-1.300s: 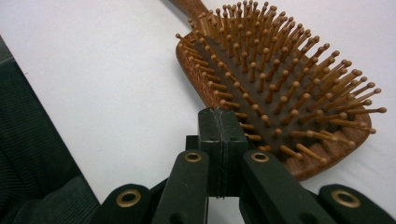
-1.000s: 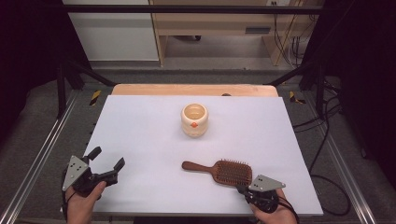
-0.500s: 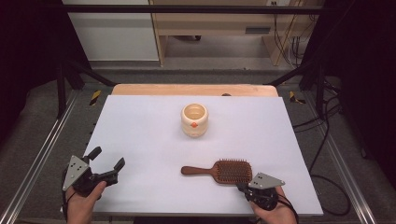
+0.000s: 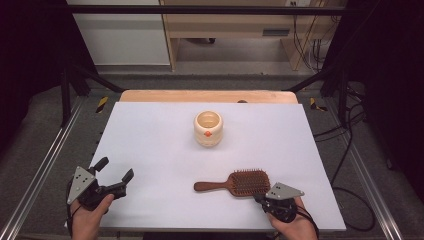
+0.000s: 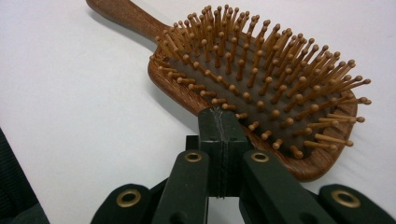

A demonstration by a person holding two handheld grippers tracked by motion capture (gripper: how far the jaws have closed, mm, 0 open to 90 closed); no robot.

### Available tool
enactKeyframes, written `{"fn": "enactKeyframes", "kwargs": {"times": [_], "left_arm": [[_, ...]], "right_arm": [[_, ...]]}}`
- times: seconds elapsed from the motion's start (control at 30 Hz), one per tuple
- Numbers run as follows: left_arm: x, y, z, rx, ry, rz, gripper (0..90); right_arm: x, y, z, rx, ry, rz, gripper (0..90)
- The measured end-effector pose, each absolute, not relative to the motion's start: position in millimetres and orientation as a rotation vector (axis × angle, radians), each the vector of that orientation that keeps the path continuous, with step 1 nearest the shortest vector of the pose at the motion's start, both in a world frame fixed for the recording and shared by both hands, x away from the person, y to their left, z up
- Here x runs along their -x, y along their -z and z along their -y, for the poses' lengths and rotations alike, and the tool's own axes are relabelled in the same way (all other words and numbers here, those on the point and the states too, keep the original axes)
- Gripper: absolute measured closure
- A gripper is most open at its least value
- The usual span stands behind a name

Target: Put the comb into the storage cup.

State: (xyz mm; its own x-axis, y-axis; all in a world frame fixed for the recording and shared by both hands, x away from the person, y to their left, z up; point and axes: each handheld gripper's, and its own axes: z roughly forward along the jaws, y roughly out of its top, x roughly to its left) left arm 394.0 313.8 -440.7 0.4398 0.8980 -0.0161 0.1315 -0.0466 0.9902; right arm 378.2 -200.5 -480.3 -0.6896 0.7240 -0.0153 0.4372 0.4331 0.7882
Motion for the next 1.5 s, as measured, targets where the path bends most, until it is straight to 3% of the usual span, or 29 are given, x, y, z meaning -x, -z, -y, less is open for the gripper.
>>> {"fn": "enactKeyframes", "kwargs": {"times": [1.5], "left_arm": [[-395,441,-313,-1.507,-0.805,-0.952,3.9]], "right_arm": [[-391,480,195,-0.986,-1.123,-2.335,90.0]]}}
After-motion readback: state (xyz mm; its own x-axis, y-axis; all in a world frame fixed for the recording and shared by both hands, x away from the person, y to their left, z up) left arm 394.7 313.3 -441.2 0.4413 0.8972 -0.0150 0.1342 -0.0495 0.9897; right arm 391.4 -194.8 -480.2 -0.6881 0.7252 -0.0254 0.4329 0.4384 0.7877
